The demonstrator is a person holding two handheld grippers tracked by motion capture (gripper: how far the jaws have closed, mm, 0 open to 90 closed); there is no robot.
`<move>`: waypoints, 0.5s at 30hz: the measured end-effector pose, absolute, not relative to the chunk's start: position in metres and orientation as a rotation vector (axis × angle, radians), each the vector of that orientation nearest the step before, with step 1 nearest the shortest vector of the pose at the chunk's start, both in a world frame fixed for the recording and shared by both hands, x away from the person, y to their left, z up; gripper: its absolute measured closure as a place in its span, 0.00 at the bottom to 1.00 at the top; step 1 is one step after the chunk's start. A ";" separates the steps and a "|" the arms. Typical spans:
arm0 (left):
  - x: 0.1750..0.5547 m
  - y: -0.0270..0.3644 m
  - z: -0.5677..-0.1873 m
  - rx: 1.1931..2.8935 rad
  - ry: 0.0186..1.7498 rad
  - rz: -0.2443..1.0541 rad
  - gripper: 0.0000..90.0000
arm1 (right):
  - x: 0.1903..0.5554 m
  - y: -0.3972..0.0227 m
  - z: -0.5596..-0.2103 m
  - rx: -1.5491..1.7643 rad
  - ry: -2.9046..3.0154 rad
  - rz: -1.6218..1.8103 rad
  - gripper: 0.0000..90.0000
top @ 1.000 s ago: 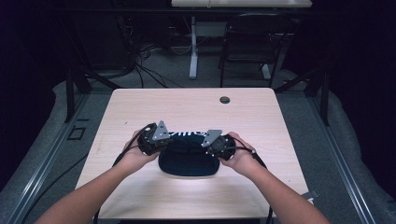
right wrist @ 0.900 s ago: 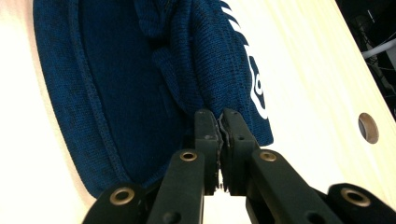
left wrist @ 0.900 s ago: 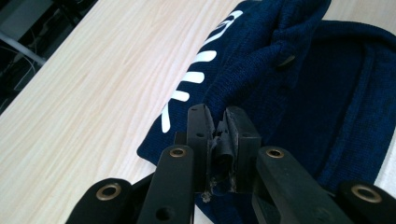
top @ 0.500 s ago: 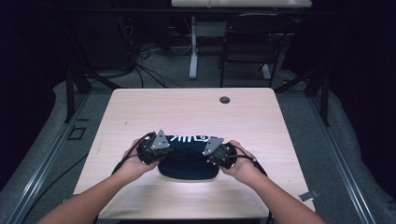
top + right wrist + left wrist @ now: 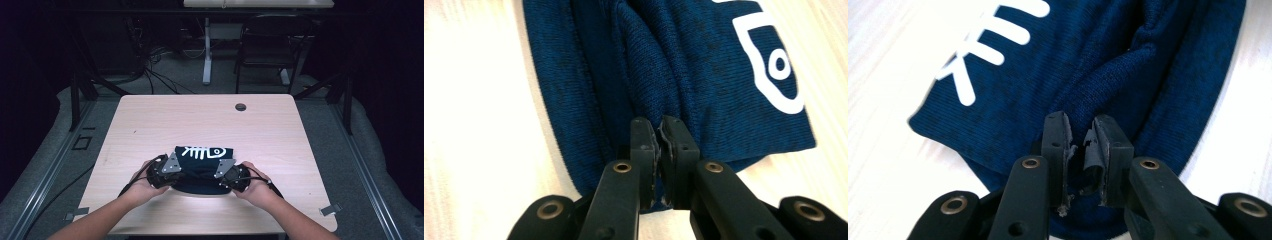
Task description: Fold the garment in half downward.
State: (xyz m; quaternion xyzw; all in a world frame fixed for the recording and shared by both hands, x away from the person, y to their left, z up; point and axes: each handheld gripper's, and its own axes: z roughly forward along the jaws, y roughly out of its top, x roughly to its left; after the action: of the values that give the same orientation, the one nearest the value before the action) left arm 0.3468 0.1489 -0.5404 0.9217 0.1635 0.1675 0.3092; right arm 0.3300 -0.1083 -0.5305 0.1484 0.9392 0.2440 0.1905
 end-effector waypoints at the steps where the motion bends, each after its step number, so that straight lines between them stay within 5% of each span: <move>1: 0.346 0.149 -0.541 2.441 0.429 0.437 0.86 | 0.329 -0.108 -0.532 0.423 2.643 0.696 0.94; 15: 0.336 0.152 -0.551 2.437 0.428 0.380 0.82 | 0.317 -0.107 -0.546 0.439 2.681 0.715 0.94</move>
State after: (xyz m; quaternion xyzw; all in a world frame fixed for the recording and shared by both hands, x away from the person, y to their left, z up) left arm 0.3362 0.1522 -0.5508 0.9243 0.1622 0.1442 0.3140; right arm 0.3167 -0.1068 -0.5457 0.1542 0.9412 0.2509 0.1654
